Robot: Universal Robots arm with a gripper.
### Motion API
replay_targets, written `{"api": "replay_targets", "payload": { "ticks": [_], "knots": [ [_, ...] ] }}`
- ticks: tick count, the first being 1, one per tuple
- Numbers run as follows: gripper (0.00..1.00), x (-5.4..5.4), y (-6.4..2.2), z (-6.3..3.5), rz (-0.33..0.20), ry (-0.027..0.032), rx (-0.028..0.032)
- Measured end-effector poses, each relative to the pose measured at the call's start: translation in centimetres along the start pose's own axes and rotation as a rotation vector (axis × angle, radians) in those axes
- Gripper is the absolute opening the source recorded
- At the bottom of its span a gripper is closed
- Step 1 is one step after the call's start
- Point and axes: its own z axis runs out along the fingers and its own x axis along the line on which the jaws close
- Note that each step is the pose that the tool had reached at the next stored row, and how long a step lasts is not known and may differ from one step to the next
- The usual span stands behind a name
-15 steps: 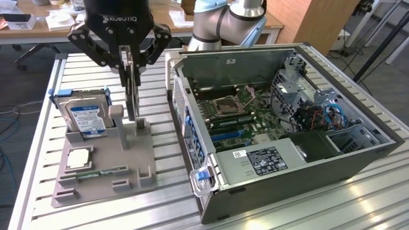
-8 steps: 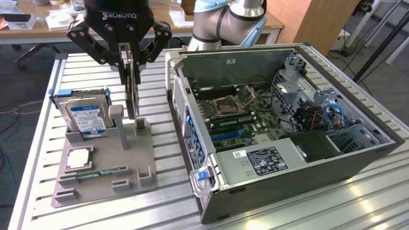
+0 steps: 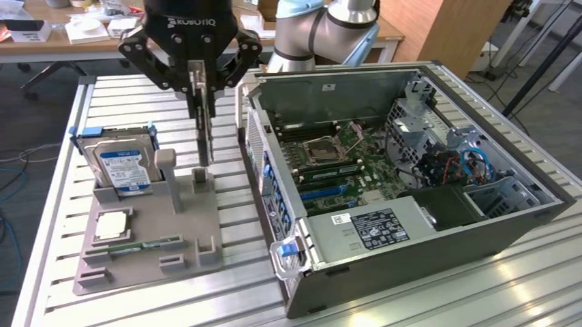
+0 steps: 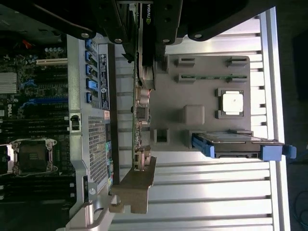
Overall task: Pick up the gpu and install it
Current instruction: 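Pick up the gpu and move the gpu toward the slot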
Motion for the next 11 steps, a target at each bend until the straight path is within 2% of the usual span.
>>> {"api": "replay_targets", "payload": {
  "ticks": [11],
  "knots": [
    [0.26, -4.8, 0.32, 0.01, -0.003, 0.0005, -0.0053]
  ]
}}
